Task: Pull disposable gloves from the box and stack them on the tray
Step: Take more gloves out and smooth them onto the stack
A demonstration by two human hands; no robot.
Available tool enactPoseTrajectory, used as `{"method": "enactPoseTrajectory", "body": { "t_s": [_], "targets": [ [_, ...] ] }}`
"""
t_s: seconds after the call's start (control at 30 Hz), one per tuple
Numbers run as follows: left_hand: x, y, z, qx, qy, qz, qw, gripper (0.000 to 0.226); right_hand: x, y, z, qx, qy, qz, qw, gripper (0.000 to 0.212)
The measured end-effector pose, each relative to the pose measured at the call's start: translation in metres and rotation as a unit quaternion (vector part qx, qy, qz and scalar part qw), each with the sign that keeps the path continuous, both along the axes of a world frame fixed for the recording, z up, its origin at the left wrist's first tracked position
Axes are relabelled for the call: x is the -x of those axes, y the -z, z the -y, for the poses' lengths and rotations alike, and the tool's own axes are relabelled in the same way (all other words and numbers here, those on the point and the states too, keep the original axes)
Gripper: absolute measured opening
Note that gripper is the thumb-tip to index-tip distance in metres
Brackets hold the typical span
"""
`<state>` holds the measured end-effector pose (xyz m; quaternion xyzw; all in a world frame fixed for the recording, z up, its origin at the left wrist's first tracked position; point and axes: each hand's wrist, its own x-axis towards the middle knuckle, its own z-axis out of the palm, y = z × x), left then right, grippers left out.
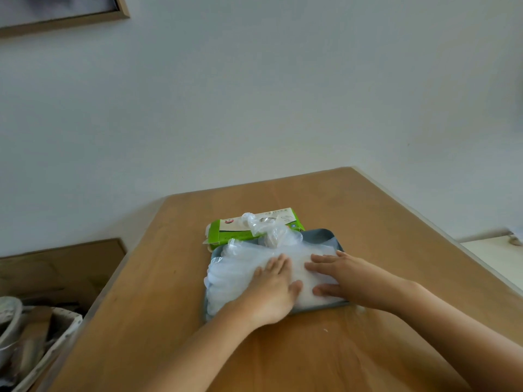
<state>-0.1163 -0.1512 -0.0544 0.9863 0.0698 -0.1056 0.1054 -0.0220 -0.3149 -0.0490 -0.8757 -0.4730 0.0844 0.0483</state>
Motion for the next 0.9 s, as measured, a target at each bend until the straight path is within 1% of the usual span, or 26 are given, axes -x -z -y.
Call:
{"method": "enactPoseTrajectory", "body": {
  "t_s": [0.13,0.2,0.23,0.3,0.37,0.4,0.47,0.53,0.6,0.67,0.7,0.73,0.77,0.8,0.83,0.9],
  "targets": [
    [0.009,0.008,-0.033,-0.012,-0.064,-0.013,0.998,0.072,0.004,-0.012,0.001,0.005,0.025,-0.026,0.999,0.058],
    [0.012,0.01,-0.038,-0.02,-0.078,-0.016,0.997,0.075,0.001,-0.023,-0.006,-0.008,0.05,-0.042,0.998,0.046],
    [0.012,0.011,-0.038,-0.024,-0.084,-0.015,0.996,0.076,-0.004,-0.028,-0.012,-0.029,0.066,-0.04,0.997,0.038],
    [0.011,0.012,-0.037,-0.03,-0.094,-0.014,0.995,0.078,-0.018,-0.032,-0.029,-0.108,0.118,-0.029,0.987,0.026],
    [0.011,0.013,-0.038,-0.034,-0.094,-0.02,0.995,0.08,-0.034,-0.032,-0.048,-0.174,0.174,-0.038,0.968,0.026],
    [0.011,0.013,-0.039,-0.035,-0.093,-0.025,0.995,0.08,-0.04,-0.032,-0.058,-0.182,0.194,-0.047,0.963,0.029],
    [0.01,0.013,-0.04,-0.038,-0.092,-0.032,0.995,0.08,-0.051,-0.03,-0.073,-0.162,0.223,-0.077,0.958,0.033],
    [0.01,0.012,-0.038,-0.04,-0.09,-0.038,0.994,0.08,-0.057,-0.033,-0.081,-0.159,0.239,-0.1,0.953,0.024],
    [0.011,0.013,-0.038,-0.043,-0.089,-0.041,0.994,0.079,-0.063,-0.037,-0.087,-0.174,0.253,-0.092,0.947,0.015],
    [0.01,0.012,-0.038,-0.043,-0.089,-0.045,0.994,0.08,-0.065,-0.044,-0.092,-0.176,0.244,-0.1,0.948,0.013],
    [0.01,0.012,-0.038,-0.042,-0.088,-0.05,0.994,0.082,-0.065,-0.046,-0.097,-0.177,0.231,-0.141,0.946,0.013],
    [0.01,0.01,-0.037,-0.041,-0.086,-0.052,0.994,0.089,-0.064,-0.05,-0.1,-0.184,0.222,-0.205,0.935,0.013],
    [0.011,0.009,-0.036,-0.037,-0.082,-0.052,0.995,0.099,-0.063,-0.052,-0.103,-0.197,0.221,-0.273,0.915,0.012],
    [0.012,0.008,-0.035,-0.032,-0.079,-0.052,0.995,0.108,-0.063,-0.054,-0.105,-0.212,0.225,-0.314,0.898,0.012],
    [0.011,0.008,-0.035,-0.03,-0.078,-0.05,0.995,0.113,-0.065,-0.055,-0.106,-0.224,0.235,-0.325,0.888,0.012],
    [0.011,0.008,-0.035,-0.028,-0.077,-0.051,0.995,0.115,-0.067,-0.054,-0.107,-0.242,0.257,-0.342,0.871,0.014]
  ]
}}
